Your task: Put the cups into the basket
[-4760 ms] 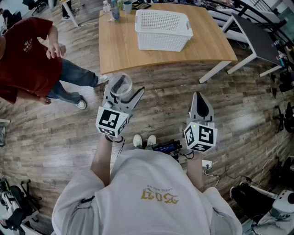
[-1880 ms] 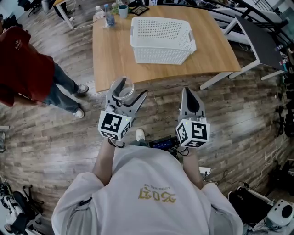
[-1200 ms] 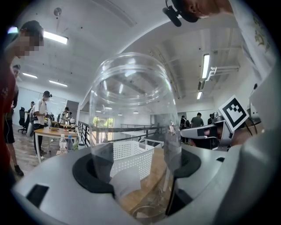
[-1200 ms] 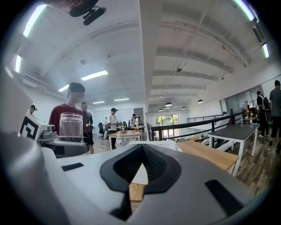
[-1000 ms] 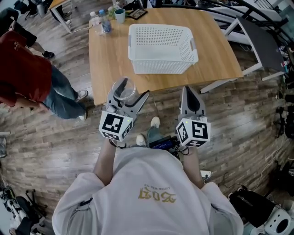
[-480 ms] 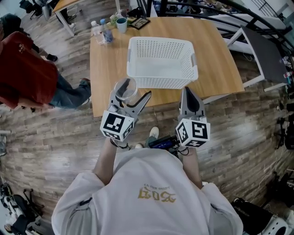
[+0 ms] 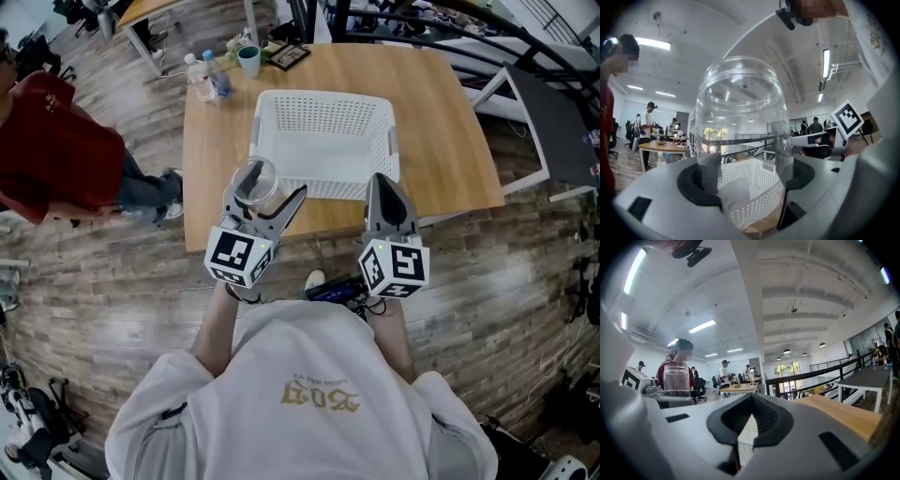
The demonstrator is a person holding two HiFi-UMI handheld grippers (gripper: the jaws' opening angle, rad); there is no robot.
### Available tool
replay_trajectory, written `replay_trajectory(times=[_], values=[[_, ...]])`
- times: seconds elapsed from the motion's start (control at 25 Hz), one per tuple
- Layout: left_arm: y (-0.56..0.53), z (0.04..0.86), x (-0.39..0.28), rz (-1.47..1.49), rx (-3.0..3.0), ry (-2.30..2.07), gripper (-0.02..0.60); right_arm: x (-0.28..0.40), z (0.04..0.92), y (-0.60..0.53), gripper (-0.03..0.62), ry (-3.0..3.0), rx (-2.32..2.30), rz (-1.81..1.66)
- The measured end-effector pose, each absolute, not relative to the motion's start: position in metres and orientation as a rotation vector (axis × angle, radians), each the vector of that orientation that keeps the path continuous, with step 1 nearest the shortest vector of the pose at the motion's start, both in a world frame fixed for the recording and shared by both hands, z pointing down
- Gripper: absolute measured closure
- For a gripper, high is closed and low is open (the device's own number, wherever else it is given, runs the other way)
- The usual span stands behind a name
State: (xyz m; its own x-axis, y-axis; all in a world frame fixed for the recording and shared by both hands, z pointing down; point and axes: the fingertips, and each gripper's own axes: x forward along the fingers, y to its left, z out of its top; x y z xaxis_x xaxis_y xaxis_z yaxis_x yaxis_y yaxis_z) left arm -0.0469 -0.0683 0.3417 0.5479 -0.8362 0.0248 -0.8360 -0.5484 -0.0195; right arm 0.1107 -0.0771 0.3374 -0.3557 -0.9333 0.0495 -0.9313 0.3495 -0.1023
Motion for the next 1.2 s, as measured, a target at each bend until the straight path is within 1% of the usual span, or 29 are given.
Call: replay_trajectory(times=[0.32, 1.2], values=[[-0.085, 0.338, -0.033, -0.022, -2.75, 1.539, 0.232, 0.123, 0.334, -0.096, 0.583, 2.608, -1.71, -0.175], [-0.151, 0.327, -0.036, 0.037, -2.7, 1.595, 0.232, 0.122, 0.334, -0.154, 0.583, 2.664, -1.676, -0.19]])
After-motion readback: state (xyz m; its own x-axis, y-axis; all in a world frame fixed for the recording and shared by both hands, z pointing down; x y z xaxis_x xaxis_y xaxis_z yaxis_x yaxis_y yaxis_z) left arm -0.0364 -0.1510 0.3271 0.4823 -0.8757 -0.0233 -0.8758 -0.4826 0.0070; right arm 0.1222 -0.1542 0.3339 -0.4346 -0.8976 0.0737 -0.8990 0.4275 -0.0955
